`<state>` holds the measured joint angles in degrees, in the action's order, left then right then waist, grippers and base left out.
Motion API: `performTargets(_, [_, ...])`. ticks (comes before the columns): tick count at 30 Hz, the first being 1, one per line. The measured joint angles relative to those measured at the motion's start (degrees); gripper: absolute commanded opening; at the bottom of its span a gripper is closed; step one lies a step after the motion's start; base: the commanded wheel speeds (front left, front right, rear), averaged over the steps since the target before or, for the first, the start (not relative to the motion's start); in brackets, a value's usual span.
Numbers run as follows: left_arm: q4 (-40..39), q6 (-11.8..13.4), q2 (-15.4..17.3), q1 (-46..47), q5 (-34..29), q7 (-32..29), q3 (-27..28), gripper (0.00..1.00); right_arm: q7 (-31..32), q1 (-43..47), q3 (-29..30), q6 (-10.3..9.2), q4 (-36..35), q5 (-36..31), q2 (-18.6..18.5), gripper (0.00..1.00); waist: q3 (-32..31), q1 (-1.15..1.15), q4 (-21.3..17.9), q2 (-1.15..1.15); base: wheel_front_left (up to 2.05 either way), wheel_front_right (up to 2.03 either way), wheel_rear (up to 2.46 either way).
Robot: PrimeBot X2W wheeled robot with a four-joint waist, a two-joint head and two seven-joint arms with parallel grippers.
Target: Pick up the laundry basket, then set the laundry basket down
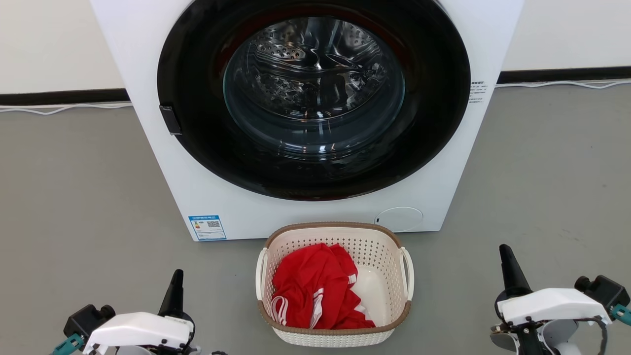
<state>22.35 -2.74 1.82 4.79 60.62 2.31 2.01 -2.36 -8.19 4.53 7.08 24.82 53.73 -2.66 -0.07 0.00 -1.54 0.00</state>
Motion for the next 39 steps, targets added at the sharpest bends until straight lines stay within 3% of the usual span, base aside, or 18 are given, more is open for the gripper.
performTargets(39, [-4.9,-2.9,0.1,0.0,23.5,-6.4,2.0,0.00,6.4,2.3,2.4,0.00,-6.6,28.8,0.0,0.00,0.2,0.00,1.2,0.00,0.00,0.00,0.00])
